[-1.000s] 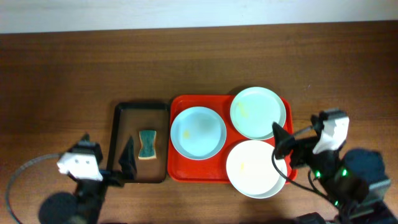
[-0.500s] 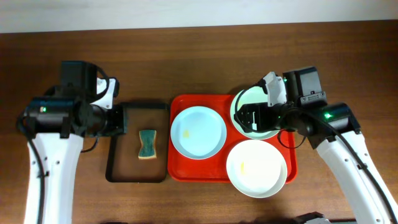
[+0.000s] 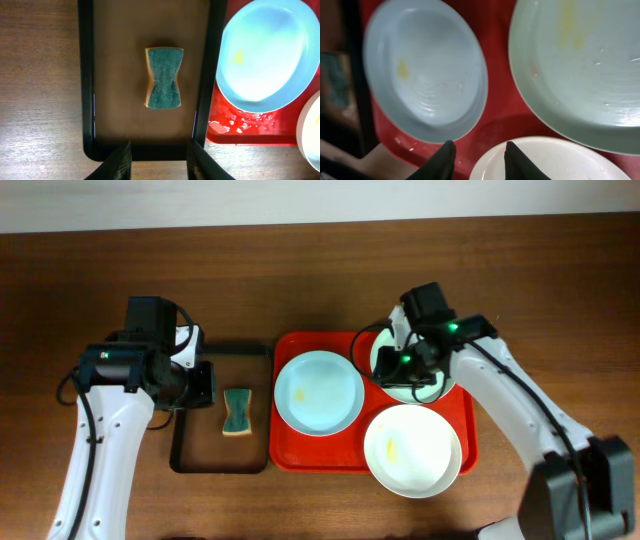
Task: Clean dirty plates on tray and stack at the side
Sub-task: 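Move left gripper over the sponge and right gripper to the light blue plate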
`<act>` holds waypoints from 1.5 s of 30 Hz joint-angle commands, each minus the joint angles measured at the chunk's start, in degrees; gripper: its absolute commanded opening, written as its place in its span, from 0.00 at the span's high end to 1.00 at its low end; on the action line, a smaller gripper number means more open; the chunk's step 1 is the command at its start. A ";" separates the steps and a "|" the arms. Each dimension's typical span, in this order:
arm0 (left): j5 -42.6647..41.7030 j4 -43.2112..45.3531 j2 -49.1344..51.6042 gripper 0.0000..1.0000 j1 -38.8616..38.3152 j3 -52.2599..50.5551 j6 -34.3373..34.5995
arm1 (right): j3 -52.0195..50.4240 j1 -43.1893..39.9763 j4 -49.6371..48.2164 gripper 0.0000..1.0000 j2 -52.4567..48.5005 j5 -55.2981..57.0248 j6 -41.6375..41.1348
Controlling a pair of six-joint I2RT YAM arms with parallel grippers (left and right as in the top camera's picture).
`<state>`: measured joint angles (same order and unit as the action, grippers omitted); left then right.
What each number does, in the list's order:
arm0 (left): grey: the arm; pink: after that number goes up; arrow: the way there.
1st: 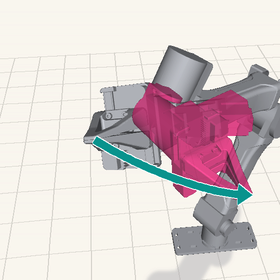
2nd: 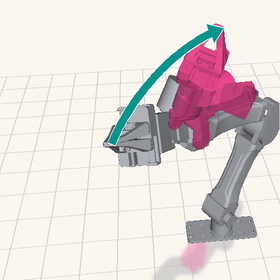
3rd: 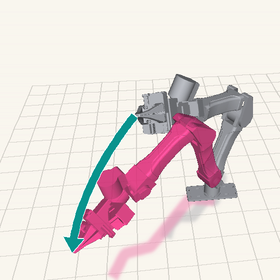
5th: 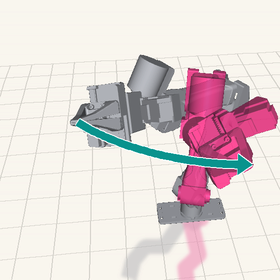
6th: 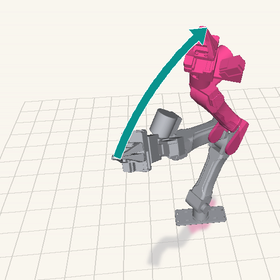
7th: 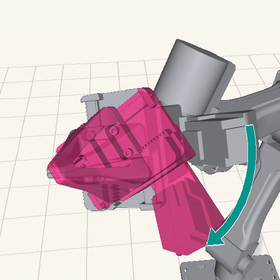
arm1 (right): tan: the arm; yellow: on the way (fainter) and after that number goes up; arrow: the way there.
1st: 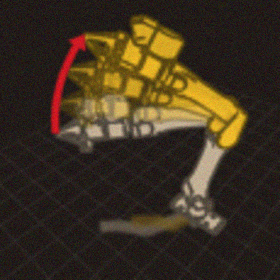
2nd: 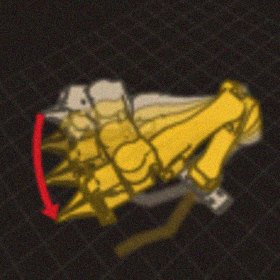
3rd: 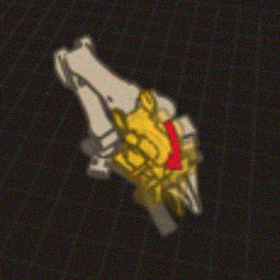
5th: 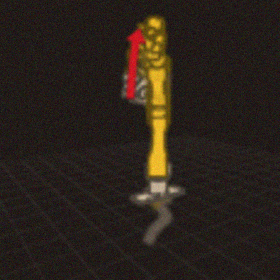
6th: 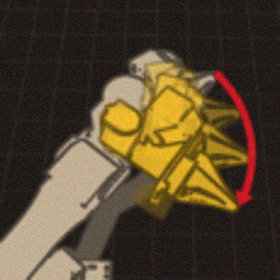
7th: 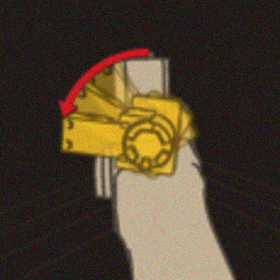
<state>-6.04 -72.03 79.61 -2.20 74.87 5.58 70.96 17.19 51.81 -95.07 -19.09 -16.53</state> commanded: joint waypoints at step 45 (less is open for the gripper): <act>-0.83 12.00 0.90 0.67 -2.62 -11.19 2.75 | 0.72 4.76 -4.48 0.73 -14.60 3.30 -6.69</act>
<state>-6.07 -63.05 79.75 -2.61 66.26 7.75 70.96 21.37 47.75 -109.47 -16.32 -23.55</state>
